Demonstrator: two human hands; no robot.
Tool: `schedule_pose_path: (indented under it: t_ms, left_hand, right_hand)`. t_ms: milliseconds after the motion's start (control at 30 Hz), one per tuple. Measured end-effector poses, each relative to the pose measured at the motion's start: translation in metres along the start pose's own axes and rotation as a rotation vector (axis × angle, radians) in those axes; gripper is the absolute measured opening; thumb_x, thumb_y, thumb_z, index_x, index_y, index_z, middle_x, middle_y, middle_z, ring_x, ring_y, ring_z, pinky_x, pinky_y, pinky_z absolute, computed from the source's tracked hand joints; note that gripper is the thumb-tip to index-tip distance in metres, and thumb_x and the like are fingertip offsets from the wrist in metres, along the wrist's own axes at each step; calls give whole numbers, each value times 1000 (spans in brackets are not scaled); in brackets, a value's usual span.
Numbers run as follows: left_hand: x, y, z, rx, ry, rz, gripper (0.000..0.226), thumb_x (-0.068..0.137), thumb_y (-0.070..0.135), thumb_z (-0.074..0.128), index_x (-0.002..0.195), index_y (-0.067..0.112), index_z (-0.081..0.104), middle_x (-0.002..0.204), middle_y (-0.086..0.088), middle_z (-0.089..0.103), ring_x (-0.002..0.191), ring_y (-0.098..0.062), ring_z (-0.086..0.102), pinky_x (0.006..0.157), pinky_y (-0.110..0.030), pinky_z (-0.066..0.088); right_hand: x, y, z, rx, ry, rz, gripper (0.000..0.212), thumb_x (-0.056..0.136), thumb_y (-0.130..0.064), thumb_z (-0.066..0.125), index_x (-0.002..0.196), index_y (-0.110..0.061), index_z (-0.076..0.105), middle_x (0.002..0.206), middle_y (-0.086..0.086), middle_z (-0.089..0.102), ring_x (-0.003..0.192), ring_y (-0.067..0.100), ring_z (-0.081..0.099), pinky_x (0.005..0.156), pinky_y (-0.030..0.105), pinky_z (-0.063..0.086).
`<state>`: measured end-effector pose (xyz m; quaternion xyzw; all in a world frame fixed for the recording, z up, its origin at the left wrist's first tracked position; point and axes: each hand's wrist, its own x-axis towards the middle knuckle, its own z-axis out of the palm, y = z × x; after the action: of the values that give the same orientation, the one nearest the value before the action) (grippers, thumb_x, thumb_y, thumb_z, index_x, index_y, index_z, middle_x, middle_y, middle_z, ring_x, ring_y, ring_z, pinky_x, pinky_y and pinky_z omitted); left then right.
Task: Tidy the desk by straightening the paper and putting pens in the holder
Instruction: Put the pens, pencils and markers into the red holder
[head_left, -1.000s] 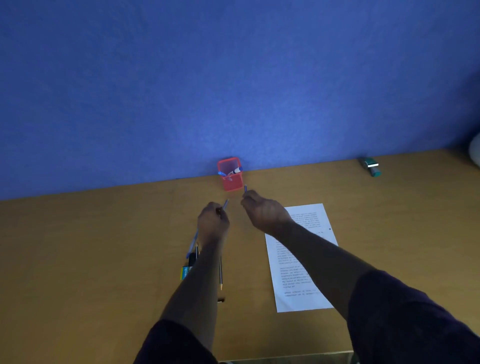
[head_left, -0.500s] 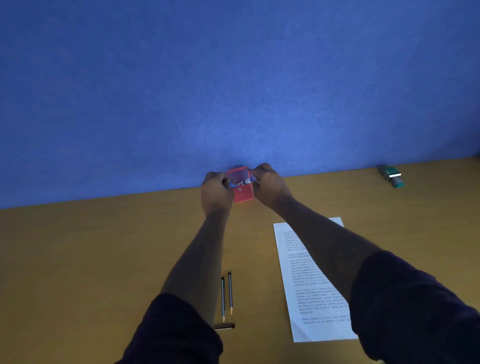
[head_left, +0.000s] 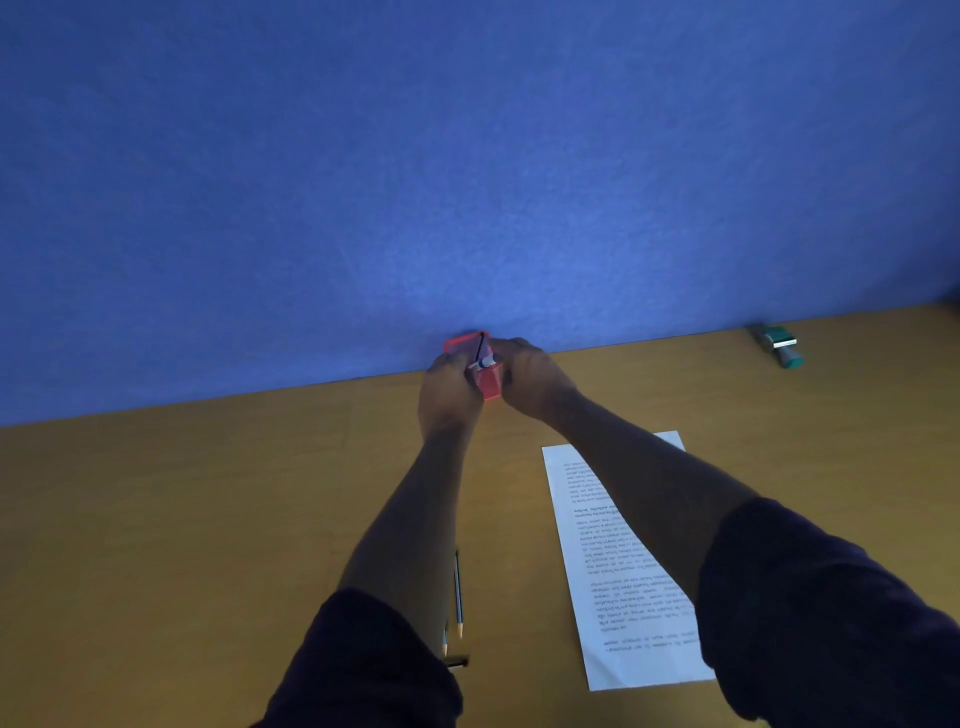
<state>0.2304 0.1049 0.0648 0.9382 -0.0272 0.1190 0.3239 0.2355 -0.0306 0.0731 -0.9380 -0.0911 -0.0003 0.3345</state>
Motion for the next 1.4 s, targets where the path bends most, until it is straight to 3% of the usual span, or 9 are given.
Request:
schedule_pose_path:
  t_ms: [100, 267, 467, 633, 800, 967, 1200, 1400]
  left_hand:
    - [-9, -2, 3, 4, 17, -12, 20, 92, 14, 51, 94, 5, 69, 89, -14, 64, 83, -32, 60, 62, -29, 32]
    - [-41, -7, 2, -6, 70, -56, 23, 92, 5, 56, 106, 8, 74, 101, -13, 67, 92, -31, 63, 72, -36, 48]
    - [-114, -28, -2, 0, 68, -183, 10, 90, 11, 67, 93, 6, 75, 92, -13, 68, 85, -33, 64, 73, -40, 51]
    - [-180, -49, -7, 25, 126, -423, 9, 85, 10, 70, 89, 6, 77, 94, -14, 67, 91, -36, 64, 75, -39, 49]
    - [-233, -65, -18, 74, 197, -547, 21, 80, 20, 74, 99, 11, 77, 103, -12, 65, 95, -36, 61, 76, -43, 54]
    - [-260, -74, -24, 164, 107, -574, 23, 84, 20, 70, 106, 15, 76, 109, -9, 66, 100, -33, 59, 82, -42, 52]
    - [-277, -80, -26, 245, -32, -541, 10, 84, 12, 68, 88, 16, 76, 95, -8, 68, 88, -31, 64, 71, -38, 52]
    - [-280, -80, -24, 232, -43, -513, 12, 85, 7, 65, 89, 15, 73, 97, -8, 67, 83, -31, 66, 70, -36, 49]
  right_hand:
    - [-10, 6, -3, -22, 68, -31, 33, 88, -9, 50, 119, -12, 62, 113, 15, 65, 100, 32, 64, 82, 42, 55]
    - [-50, 14, 12, -112, 167, -153, 24, 90, -10, 56, 109, -16, 69, 102, 8, 70, 87, 29, 67, 66, 36, 54]
    - [-121, 18, 51, -257, 8, -413, 10, 87, -14, 64, 91, -18, 72, 87, 1, 69, 73, 21, 68, 53, 28, 52]
    - [-170, 10, 84, -408, -269, -631, 34, 79, -7, 69, 111, -20, 71, 103, 0, 69, 86, 23, 66, 72, 34, 57]
    - [-195, 4, 104, -494, -439, -764, 58, 84, -7, 63, 138, -22, 49, 139, -1, 52, 106, 26, 56, 86, 39, 47]
    - [-209, 8, 112, -552, -501, -721, 47, 91, -7, 58, 136, -17, 50, 145, 3, 47, 117, 28, 53, 91, 41, 48]
    - [-219, -4, 116, -503, -436, -659, 57, 88, -4, 60, 141, -18, 42, 150, 3, 39, 108, 30, 55, 79, 42, 50]
    - [-227, -18, 120, -638, -480, -650, 33, 95, -7, 50, 127, -9, 54, 134, 11, 52, 114, 33, 53, 83, 42, 49]
